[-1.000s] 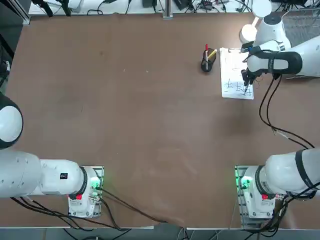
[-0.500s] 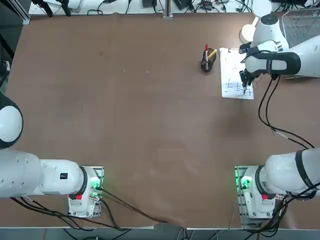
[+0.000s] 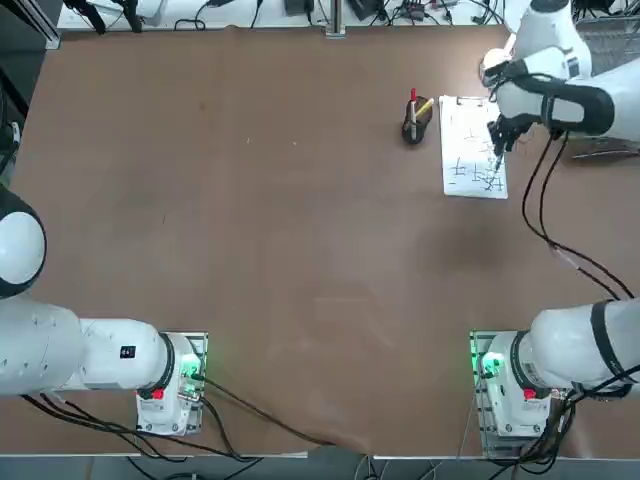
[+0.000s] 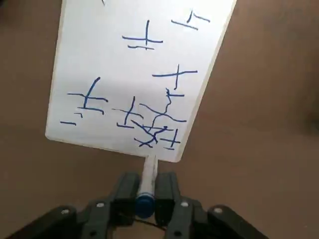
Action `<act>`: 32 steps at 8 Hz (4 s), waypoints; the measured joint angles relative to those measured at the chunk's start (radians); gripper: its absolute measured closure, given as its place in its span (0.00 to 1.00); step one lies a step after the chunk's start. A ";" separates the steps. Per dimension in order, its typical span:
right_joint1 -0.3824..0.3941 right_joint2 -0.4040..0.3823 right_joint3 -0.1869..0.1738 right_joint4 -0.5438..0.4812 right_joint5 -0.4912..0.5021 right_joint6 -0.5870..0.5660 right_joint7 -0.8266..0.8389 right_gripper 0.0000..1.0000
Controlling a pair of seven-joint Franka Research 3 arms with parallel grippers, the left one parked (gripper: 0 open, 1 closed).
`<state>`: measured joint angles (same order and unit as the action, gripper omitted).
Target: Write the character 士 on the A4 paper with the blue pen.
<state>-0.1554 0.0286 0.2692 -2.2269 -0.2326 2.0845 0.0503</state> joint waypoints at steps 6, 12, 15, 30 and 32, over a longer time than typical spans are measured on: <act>0.003 -0.009 0.002 0.217 0.153 -0.058 0.007 0.79; 0.089 0.027 0.005 0.381 0.161 -0.062 0.220 0.79; 0.124 0.062 -0.018 0.420 0.162 -0.062 0.288 0.79; 0.261 0.352 -0.023 0.443 0.179 0.204 0.568 0.79; 0.266 0.370 -0.023 0.442 0.179 0.220 0.569 0.79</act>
<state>0.1103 0.3982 0.2466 -1.7853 -0.0535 2.3040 0.6194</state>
